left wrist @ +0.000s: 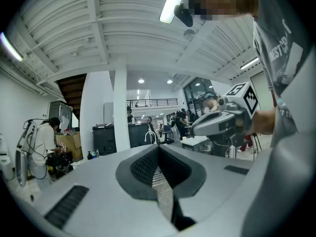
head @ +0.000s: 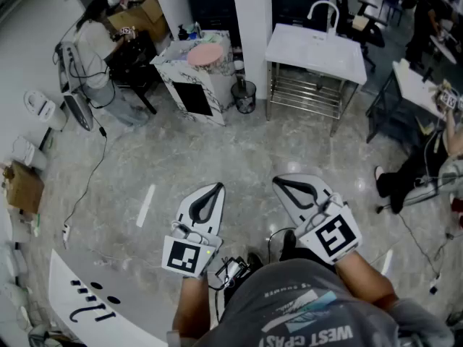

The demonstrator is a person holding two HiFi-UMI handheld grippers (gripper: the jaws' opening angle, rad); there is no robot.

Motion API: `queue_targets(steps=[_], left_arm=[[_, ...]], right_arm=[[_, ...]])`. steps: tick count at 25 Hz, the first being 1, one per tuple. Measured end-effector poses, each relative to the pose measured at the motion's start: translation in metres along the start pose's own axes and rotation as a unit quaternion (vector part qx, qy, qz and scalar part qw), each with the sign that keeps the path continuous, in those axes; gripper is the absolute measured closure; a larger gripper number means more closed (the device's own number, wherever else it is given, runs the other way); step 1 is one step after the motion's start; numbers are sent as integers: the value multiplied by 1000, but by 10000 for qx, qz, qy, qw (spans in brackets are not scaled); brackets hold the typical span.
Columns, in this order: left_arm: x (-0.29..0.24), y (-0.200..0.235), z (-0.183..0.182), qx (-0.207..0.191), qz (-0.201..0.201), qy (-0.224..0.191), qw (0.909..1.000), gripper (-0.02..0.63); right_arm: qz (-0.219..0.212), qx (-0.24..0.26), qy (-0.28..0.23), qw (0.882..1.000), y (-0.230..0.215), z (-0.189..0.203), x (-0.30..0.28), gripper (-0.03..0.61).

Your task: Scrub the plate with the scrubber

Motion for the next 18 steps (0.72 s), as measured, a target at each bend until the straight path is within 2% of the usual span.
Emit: queue_targets(steps=[12,18], left_arm=[[-4,22,6,-24,44,-42,10000,612],[5,39,9,58,79,-42,9999,612]], right_arm=[[62,-14,43,10000,-1,1,-20,551],[39,-206,63,9998,9,-3,-38,549]])
Point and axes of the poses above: the fingertips, and each gripper's own axes: x backward along the fingers, y to its left, z out of its underside, the point moved 1 cm from there along x, backward along the fingers, and after that the axes turned 1 degree about -z, right-handed, at the moved point
